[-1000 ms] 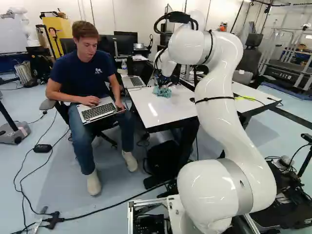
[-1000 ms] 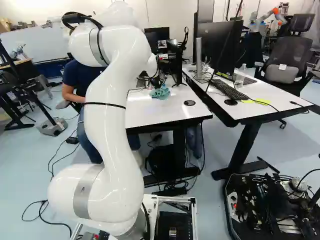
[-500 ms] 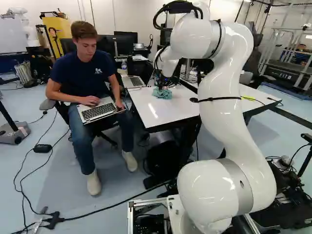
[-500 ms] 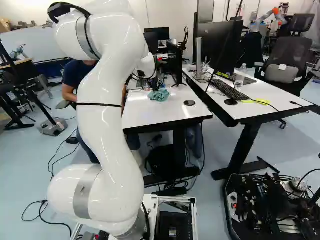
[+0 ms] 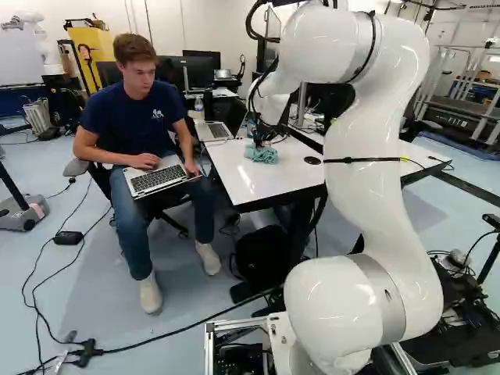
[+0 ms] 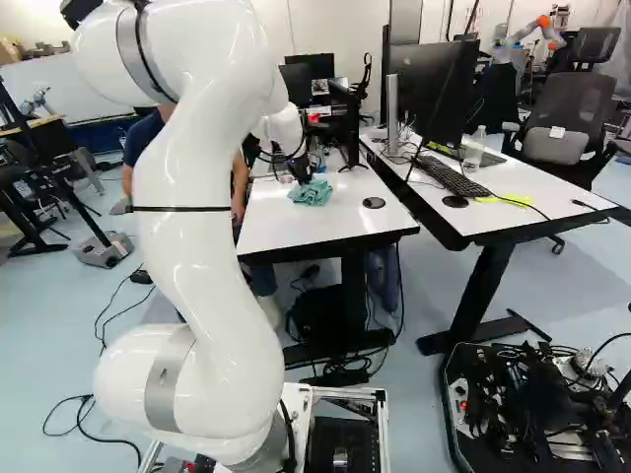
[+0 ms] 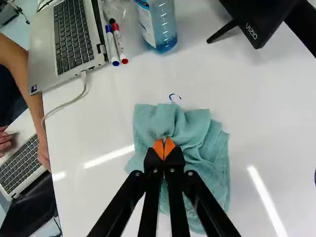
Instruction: Clean the table with the green towel
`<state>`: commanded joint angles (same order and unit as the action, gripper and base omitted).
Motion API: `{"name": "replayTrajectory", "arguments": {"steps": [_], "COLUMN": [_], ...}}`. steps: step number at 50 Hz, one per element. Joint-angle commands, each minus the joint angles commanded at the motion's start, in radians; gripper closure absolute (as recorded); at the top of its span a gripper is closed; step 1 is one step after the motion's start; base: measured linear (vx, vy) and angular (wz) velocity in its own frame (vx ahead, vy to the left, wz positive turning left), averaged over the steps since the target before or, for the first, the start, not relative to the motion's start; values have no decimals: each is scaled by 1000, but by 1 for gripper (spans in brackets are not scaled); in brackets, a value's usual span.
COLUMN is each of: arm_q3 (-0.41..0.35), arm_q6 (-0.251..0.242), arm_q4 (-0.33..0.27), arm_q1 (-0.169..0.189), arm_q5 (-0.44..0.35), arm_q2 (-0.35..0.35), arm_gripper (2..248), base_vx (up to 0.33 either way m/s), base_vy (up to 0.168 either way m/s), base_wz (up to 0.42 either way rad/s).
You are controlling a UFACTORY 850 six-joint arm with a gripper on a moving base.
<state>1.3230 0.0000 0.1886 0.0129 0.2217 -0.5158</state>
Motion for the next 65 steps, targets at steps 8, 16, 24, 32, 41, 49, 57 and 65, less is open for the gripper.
{"name": "replayTrajectory", "arguments": {"steps": [8, 16, 24, 32, 41, 49, 57, 65], "arm_q3": [-14, -4, 28, 72, 124, 164, 183, 158], "arm_q6": [0, 0, 0, 0, 0, 0, 0, 0], "arm_q4": [0, 0, 0, 0, 0, 0, 0, 0], "arm_q1": [20, 42, 58, 62, 55, 40, 21, 5], "arm_q5": [0, 0, 0, 0, 0, 0, 0, 0], "arm_q2": [10, 3, -21, -54, -91, -120, -134, -116], "arm_gripper": [228, 228, 228, 228, 228, 228, 228, 228], "base_vx": [0, 0, 0, 0, 0, 0, 0, 0], "base_vy": [0, 0, 0, 0, 0, 0, 0, 0], "base_wz": [0, 0, 0, 0, 0, 0, 0, 0]}}
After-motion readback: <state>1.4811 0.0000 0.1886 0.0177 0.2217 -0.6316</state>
